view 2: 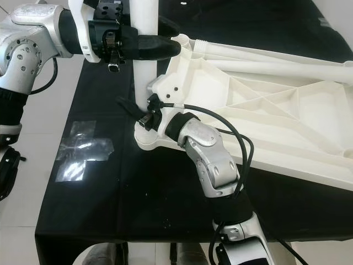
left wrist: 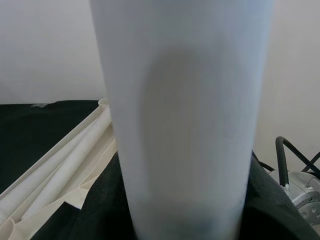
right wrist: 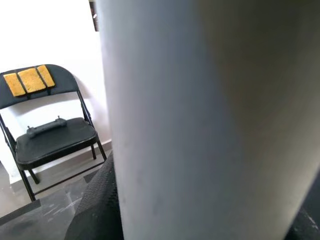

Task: Building children table

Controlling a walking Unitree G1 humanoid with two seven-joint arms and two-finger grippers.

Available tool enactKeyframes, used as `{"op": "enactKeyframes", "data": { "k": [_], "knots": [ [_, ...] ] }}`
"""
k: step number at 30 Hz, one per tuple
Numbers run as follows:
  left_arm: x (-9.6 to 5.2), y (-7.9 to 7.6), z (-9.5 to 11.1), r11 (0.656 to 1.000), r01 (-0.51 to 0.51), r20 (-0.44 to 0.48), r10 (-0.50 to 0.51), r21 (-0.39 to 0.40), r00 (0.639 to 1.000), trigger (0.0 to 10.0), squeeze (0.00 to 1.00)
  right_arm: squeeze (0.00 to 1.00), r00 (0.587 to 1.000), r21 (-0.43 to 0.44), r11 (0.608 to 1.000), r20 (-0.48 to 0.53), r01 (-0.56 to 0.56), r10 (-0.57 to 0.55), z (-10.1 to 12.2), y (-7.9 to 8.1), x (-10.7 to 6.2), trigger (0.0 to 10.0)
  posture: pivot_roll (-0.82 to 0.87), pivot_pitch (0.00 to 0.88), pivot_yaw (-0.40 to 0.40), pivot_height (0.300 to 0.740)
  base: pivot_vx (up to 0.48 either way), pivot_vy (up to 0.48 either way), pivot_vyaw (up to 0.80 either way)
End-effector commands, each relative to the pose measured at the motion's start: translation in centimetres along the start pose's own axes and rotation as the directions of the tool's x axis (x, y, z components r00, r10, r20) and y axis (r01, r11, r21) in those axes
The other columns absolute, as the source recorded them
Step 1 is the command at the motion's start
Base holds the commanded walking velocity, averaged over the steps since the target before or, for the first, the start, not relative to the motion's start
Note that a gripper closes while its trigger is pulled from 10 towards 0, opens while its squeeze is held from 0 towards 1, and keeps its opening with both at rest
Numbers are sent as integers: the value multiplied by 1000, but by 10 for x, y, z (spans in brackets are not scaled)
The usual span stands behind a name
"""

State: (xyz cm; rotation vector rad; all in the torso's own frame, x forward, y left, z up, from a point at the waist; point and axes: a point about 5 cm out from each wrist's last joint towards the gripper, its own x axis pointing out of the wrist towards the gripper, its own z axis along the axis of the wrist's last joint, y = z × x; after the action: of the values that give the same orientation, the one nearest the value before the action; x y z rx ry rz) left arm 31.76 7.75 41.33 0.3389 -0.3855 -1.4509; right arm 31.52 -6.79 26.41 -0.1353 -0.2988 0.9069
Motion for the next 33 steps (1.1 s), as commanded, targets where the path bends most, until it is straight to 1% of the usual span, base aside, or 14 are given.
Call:
{"op": "enactKeyframes", "data": {
  "k": [1,11,13,14,15,16,17,18,20,23,29,30,31,33],
  "knots": [
    [-3,3,11,998,-44,21,43,50,999,0,0,1000,985,-25,985,-50,-169,168,-5,9,9,10000,70,270,6,740,0,0,0],
    [-2,2,13,998,-29,42,27,51,999,0,0,1000,959,-15,959,-12,-284,283,5,-4,9,10000,72,262,5,740,0,0,0],
    [0,1,15,999,-11,63,8,44,998,0,0,1000,912,-36,911,-5,-411,411,9,-9,8,10000,73,260,7,740,0,0,0],
    [0,1,15,999,-11,63,8,44,998,0,0,1000,912,-36,911,-5,-411,411,9,-9,8,10000,73,260,7,740,0,0,0],
    [1,0,15,999,-3,69,0,43,998,0,0,988,883,-27,883,-3,-469,469,9,-11,9,10000,74,258,6,740,0,0,0],
    [1,0,15,999,-3,69,0,43,998,0,0,988,883,-27,883,-3,-469,469,9,-11,9,10000,74,258,6,740,0,0,0],
    [3,-1,16,999,8,74,-12,43,997,0,0,0,852,-6,852,1,-524,524,9,-12,11,10000,77,260,6,740,0,0,0],
    [3,-1,16,999,8,74,-12,43,997,0,0,0,852,-6,852,1,-524,524,9,-12,11,10000,77,260,6,740,0,0,0],
    [8,-5,17,998,31,81,-35,46,996,0,0,0,812,16,812,-13,-583,584,6,-16,23,10000,90,265,2,740,0,0,0],
    [14,-12,17,997,55,84,-59,53,995,0,0,0,786,27,786,-15,-617,618,6,-16,39,10000,97,270,1,740,0,0,0],
    [19,-19,17,996,73,86,-78,54,993,0,0,0,751,45,750,15,-660,661,9,-13,47,10000,105,277,-2,740,0,0,0],
    [21,-22,18,995,83,86,-87,54,992,0,0,0,734,50,733,18,-679,679,9,-12,50,2706,112,292,-1,740,0,0,0],
    [23,-23,18,995,89,86,-94,52,992,0,0,0,719,51,718,15,-694,694,7,-10,53,0,116,304,-2,740,0,0,0],
    [25,-23,17,995,92,87,-96,47,992,0,0,0,707,56,705,7,-707,708,4,-9,54,0,115,307,-1,740,0,0,0]
  ]
}}
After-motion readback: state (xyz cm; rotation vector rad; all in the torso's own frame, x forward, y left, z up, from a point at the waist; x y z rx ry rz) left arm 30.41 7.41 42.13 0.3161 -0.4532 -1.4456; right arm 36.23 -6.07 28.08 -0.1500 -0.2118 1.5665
